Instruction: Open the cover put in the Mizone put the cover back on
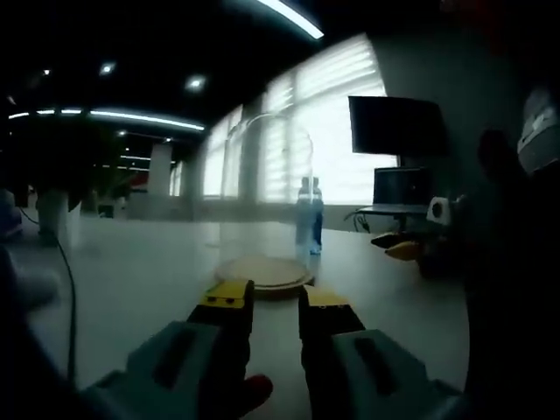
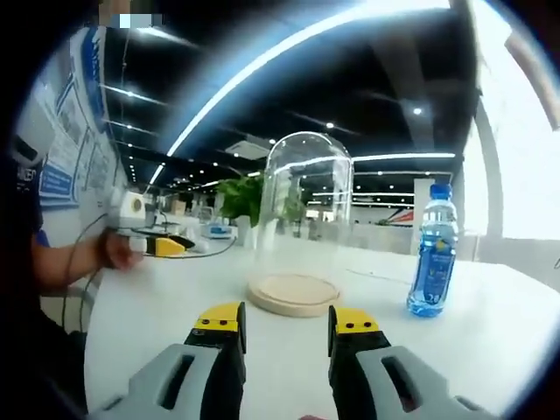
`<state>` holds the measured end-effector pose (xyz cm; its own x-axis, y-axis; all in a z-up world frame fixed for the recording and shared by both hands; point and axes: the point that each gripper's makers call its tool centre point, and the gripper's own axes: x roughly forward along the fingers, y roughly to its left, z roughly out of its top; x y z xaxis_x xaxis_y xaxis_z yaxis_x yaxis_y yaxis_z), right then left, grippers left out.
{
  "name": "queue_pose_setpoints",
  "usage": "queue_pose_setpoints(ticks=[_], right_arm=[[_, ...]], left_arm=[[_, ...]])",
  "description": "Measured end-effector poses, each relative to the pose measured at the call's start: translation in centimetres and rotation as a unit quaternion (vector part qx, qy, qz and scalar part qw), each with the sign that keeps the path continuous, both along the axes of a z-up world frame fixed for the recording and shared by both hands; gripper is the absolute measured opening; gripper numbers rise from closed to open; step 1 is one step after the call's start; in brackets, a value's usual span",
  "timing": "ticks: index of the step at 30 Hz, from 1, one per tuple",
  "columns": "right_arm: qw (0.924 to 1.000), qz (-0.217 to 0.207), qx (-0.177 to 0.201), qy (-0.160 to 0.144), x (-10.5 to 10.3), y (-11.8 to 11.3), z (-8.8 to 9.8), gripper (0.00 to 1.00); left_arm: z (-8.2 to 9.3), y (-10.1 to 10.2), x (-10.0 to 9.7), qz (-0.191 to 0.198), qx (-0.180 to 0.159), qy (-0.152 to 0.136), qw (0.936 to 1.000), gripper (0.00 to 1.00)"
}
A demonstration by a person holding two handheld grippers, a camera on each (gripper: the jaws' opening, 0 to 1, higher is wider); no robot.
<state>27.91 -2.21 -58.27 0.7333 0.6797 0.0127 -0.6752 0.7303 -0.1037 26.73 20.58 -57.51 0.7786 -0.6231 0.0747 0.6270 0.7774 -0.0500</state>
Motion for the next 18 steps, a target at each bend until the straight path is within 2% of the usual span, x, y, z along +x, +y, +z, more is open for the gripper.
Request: queue_pose_setpoints(ticks=[5, 7, 10, 14, 18], right_arm=[[1.0, 0.001, 0.001, 0.008, 0.3, 0.1, 0.1, 0.33], [0.9999, 0.005, 0.001, 0.01, 0.3, 0.4, 0.2, 0.34], [0.9998, 0.008, -0.013, 0.015, 0.4, 0.7, -0.1, 0.36], [0.9997, 0.012, -0.02, 0.011, 0.8, 1.1, 0.2, 0.36], [0.9996, 0.019, -0.022, 0.007, 1.2, 1.7, 0.9, 0.38]], left_arm=[[0.1, 0.3, 0.2, 0.004, -0.01, 0.008, 0.9999, 0.18], [0.3, 0.3, 0.3, 0.001, -0.013, 0.004, 0.9999, 0.22], [0.8, 0.2, 0.4, -0.001, -0.017, 0.003, 0.9998, 0.24], [1.2, 0.4, 1.1, 0.001, 0.012, -0.005, 0.9999, 0.29], [1.9, 0.6, 1.9, -0.001, 0.012, 0.0, 0.9999, 0.3]])
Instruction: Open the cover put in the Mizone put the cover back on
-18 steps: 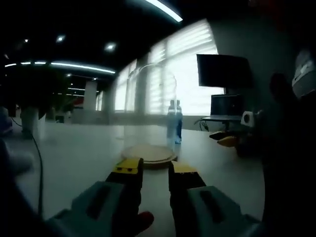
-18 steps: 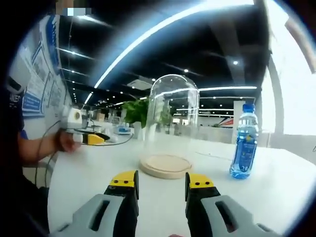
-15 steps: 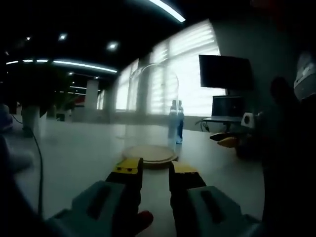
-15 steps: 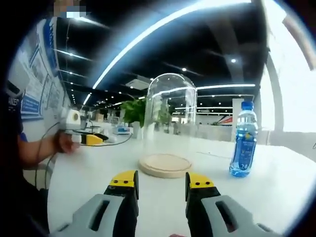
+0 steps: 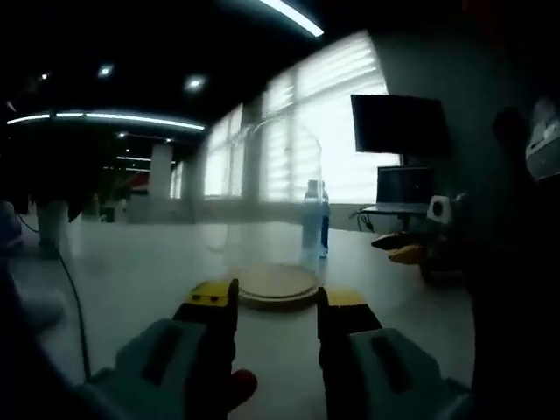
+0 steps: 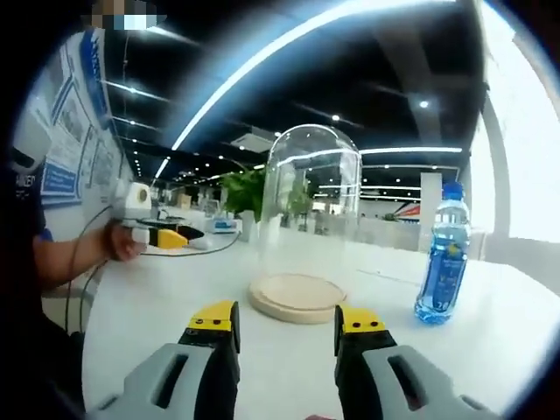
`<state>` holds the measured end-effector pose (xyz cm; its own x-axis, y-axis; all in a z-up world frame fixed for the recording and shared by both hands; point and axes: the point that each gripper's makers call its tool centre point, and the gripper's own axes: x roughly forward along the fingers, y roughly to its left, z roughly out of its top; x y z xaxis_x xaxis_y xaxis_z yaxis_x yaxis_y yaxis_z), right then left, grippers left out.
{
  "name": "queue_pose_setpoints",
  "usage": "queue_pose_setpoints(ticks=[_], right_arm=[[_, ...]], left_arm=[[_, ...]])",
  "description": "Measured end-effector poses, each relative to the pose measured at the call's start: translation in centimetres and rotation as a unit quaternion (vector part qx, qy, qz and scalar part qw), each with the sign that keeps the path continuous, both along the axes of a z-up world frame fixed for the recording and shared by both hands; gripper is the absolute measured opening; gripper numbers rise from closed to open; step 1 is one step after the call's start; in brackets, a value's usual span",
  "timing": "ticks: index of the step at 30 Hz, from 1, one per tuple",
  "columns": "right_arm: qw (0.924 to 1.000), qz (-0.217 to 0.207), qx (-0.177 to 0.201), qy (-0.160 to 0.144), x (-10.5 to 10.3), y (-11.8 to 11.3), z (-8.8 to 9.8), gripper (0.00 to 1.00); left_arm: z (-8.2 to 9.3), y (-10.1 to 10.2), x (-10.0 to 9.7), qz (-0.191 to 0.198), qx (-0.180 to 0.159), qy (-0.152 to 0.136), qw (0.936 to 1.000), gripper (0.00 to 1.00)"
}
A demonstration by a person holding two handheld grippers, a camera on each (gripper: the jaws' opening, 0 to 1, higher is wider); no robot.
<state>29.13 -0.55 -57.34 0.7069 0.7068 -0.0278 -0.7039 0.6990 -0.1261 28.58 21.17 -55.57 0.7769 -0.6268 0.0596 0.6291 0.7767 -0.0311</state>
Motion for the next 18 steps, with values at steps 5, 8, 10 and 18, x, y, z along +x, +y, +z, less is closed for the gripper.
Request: queue_pose_setpoints(ticks=[5, 8, 10, 18], right_arm=[[1.0, 0.005, 0.005, -0.002, 0.6, 0.5, 1.0, 0.4], [0.9999, 0.008, -0.001, -0.008, 1.0, 0.7, 1.3, 0.42], [1.0, 0.007, -0.001, -0.007, 1.5, 0.8, 1.6, 0.43], [0.9996, 0.023, 0.015, 0.0, 3.1, 1.7, 3.1, 0.45]], left_arm=[[0.7, -0.3, 0.7, -0.006, 0.013, 0.0, 0.9999, 0.33], [1.1, -0.6, 1.2, -0.014, 0.02, -0.002, 0.9997, 0.34], [1.4, -0.7, 1.6, -0.015, 0.023, -0.003, 0.9996, 0.34], [3.0, -0.7, 3.7, -0.021, 0.035, -0.011, 0.9991, 0.46]])
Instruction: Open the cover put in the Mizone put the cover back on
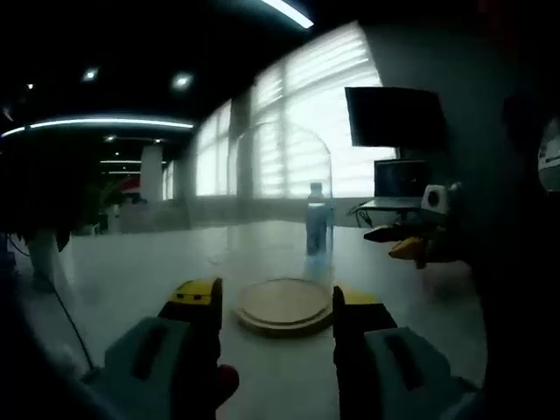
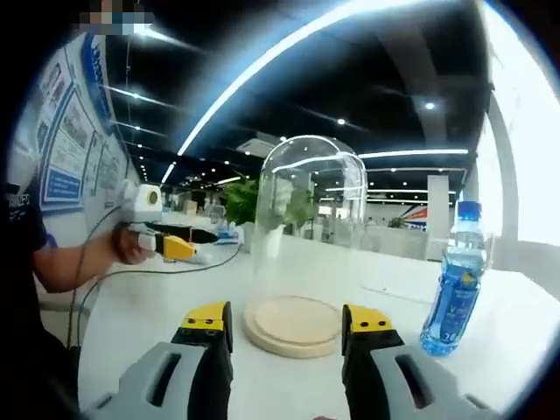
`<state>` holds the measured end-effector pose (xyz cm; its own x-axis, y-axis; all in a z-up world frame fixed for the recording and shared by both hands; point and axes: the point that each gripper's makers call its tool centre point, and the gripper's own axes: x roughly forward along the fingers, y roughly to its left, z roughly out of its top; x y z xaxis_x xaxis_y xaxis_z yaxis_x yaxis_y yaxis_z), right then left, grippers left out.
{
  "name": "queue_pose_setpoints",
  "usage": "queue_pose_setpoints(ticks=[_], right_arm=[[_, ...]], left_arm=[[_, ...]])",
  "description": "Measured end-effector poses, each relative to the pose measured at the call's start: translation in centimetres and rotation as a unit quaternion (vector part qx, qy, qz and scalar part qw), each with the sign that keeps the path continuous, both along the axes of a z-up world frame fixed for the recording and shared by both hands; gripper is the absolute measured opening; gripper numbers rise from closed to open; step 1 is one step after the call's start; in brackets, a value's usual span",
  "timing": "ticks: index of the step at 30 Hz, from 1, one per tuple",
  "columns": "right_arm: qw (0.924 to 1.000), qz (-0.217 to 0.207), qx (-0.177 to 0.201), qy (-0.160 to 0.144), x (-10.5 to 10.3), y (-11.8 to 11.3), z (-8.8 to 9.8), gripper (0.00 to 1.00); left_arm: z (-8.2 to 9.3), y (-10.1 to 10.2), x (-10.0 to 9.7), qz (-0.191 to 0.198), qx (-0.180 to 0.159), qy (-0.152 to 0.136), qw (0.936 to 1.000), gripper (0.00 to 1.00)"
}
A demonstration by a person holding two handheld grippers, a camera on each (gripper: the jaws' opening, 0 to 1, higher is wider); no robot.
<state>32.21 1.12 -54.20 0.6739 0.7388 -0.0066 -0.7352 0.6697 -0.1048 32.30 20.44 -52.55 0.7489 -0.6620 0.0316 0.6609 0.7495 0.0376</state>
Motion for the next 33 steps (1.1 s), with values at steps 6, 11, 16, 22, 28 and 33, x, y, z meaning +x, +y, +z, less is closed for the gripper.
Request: queue_pose_setpoints(ticks=[6, 11, 16, 22, 28, 33], right_arm=[[0.9999, 0.004, 0.01, -0.003, 1.1, 0.1, 1.1, 0.48], [0.9999, 0.013, 0.01, -0.001, 2.1, 0.5, 1.7, 0.51], [0.9998, 0.021, 0.005, -0.004, 3.0, 0.6, 2.2, 0.52], [0.9984, 0.049, 0.027, 0.008, 3.6, 1.3, 3.5, 0.57], [0.9979, 0.06, 0.022, 0.008, 4.8, 2.1, 4.7, 0.6], [0.9982, 0.058, 0.019, -0.001, 6.1, 2.6, 5.5, 0.61]], left_arm=[[1.3, -0.5, 1.2, -0.01, -0.003, -0.008, 0.9999, 0.52], [2.2, -1.3, 2.1, -0.025, -0.003, -0.006, 0.9997, 0.5], [2.7, -2.0, 3.0, -0.044, 0.003, -0.004, 0.999, 0.52], [3.6, -2.1, 3.9, -0.056, -0.003, -0.003, 0.9984, 0.52], [4.2, -2.6, 5.3, -0.067, 0.001, 0.003, 0.9978, 0.5], [4.5, -3.4, 6.1, -0.091, 0.005, 0.009, 0.9958, 0.5]])
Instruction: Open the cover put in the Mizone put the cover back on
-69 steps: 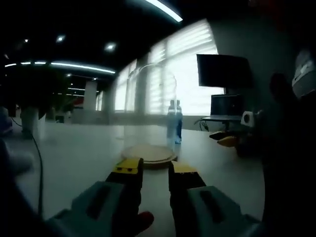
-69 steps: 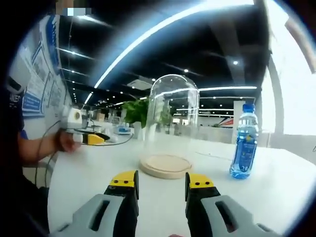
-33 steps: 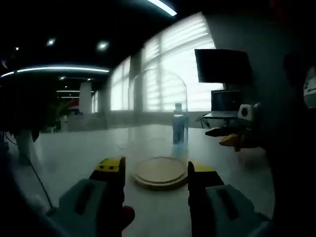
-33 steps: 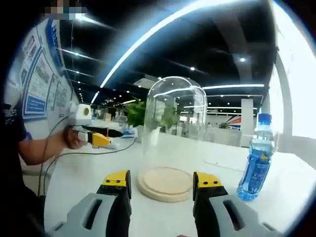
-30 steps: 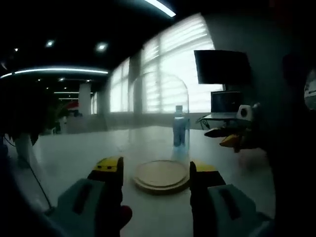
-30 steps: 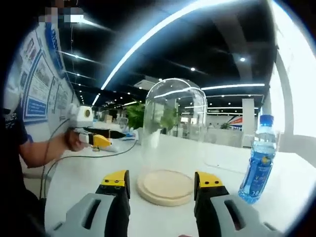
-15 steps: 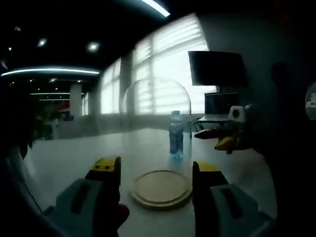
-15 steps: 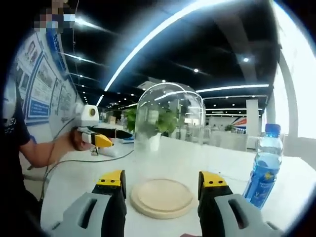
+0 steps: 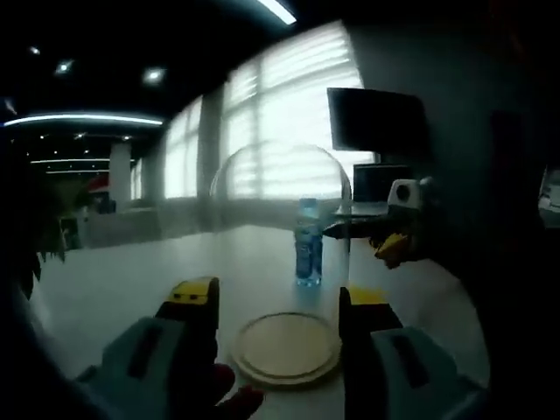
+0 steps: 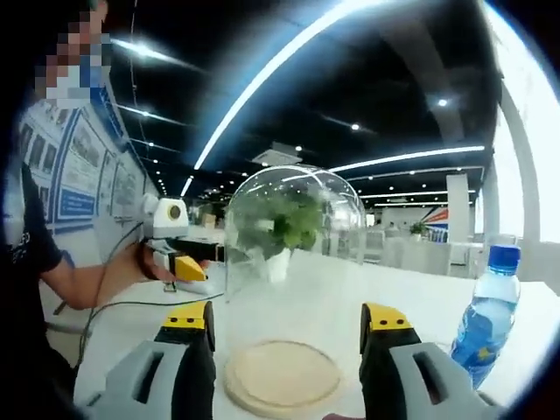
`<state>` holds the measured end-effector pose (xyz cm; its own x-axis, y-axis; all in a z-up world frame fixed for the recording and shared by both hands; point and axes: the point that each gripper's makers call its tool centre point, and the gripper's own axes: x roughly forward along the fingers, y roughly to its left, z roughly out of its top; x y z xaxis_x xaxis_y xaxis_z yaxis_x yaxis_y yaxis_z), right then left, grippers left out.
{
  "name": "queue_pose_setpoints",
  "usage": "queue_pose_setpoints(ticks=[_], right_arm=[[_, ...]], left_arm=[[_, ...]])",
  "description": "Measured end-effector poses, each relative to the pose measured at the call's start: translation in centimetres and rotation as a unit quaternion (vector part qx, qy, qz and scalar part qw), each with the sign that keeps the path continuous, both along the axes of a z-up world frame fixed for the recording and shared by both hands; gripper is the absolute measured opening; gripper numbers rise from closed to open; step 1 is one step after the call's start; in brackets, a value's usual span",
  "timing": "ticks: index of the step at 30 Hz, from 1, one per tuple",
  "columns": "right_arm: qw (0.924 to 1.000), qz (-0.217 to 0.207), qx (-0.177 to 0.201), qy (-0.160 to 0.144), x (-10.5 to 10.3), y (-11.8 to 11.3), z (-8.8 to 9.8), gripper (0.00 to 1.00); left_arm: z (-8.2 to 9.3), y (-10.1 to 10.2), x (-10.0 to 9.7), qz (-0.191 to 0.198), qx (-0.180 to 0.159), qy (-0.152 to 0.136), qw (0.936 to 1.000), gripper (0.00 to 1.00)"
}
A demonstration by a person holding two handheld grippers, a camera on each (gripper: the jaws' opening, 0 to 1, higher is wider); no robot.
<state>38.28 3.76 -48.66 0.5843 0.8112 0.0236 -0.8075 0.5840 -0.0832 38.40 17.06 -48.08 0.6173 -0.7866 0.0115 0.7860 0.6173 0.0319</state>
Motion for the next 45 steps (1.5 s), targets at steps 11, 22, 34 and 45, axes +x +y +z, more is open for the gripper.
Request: queue_pose_setpoints(ticks=[11, 22, 34, 45], right_arm=[[0.9984, 0.048, -0.002, 0.03, 2.6, 1.4, 0.9, 0.68], [0.994, 0.106, -0.018, 0.024, 3.2, 2.9, 1.7, 0.7], [0.9886, 0.142, -0.039, 0.031, 3.6, 4.0, 1.7, 0.77], [0.9853, 0.162, -0.011, 0.052, 3.9, 4.1, 1.1, 0.79]], left_arm=[[1.4, -0.8, 1.7, -0.063, -0.029, 0.007, 0.9976, 0.58], [3.1, -1.5, 2.7, -0.088, -0.011, -0.021, 0.9959, 0.62], [3.4, -2.9, 3.0, -0.13, -0.014, 0.024, 0.9912, 0.64], [2.4, -3.6, 3.4, -0.15, 0.008, 0.011, 0.9885, 0.67]])
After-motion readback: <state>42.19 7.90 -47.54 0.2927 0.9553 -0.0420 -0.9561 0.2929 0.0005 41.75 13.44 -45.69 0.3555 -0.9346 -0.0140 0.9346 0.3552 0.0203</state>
